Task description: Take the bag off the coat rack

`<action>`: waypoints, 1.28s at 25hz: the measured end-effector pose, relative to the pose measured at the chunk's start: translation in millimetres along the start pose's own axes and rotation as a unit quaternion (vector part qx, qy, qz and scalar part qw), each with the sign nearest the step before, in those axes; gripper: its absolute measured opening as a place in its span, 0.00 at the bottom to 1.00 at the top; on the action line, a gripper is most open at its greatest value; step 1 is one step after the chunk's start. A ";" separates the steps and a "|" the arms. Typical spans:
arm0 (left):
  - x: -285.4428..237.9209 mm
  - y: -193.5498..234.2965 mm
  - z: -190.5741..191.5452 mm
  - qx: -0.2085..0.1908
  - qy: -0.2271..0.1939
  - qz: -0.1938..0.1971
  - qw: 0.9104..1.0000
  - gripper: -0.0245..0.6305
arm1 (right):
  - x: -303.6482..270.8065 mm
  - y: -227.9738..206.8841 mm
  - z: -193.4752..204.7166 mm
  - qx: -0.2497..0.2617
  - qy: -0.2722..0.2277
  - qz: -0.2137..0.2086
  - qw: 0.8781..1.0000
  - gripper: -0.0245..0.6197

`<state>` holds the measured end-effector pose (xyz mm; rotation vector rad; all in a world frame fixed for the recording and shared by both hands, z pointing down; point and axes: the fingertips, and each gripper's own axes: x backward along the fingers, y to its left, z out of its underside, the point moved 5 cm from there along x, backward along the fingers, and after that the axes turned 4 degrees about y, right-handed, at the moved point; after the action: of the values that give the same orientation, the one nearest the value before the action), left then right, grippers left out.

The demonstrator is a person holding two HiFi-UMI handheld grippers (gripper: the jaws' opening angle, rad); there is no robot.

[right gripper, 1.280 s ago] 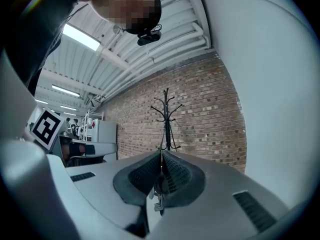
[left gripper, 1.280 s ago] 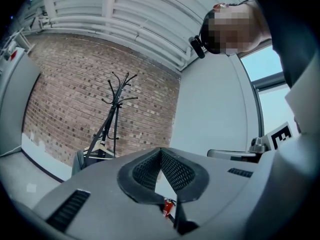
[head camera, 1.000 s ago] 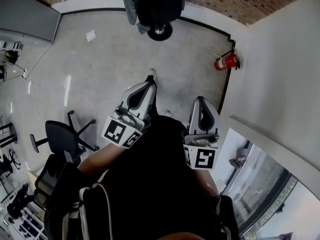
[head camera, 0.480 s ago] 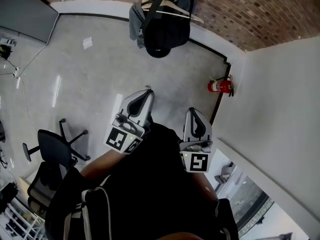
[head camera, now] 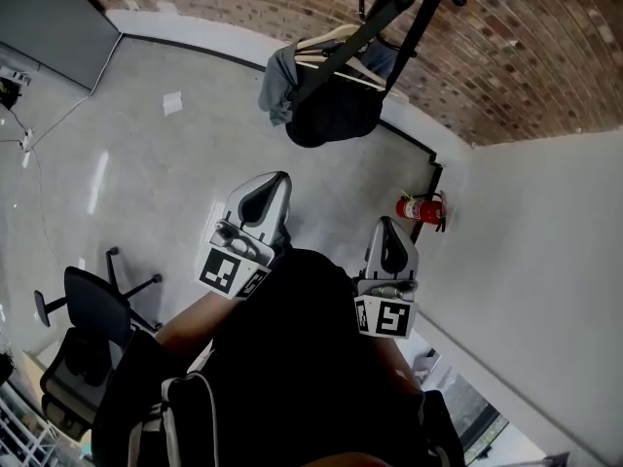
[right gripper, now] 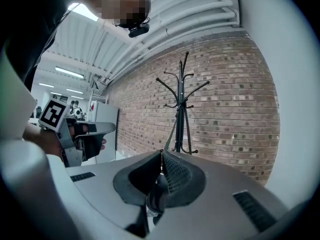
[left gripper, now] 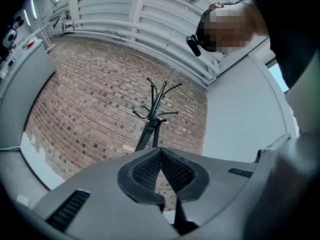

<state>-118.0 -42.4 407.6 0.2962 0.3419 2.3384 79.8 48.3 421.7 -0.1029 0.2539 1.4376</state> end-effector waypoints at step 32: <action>-155.5 24.6 7.9 -0.077 0.047 -0.023 0.996 0.07 | -158.5 -123.5 -40.5 -0.044 -0.046 -0.011 0.998 0.07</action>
<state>-22.9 -168.0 405.7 0.1024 0.2101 2.3223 179.6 -130.3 409.4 -0.1103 0.1147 1.4270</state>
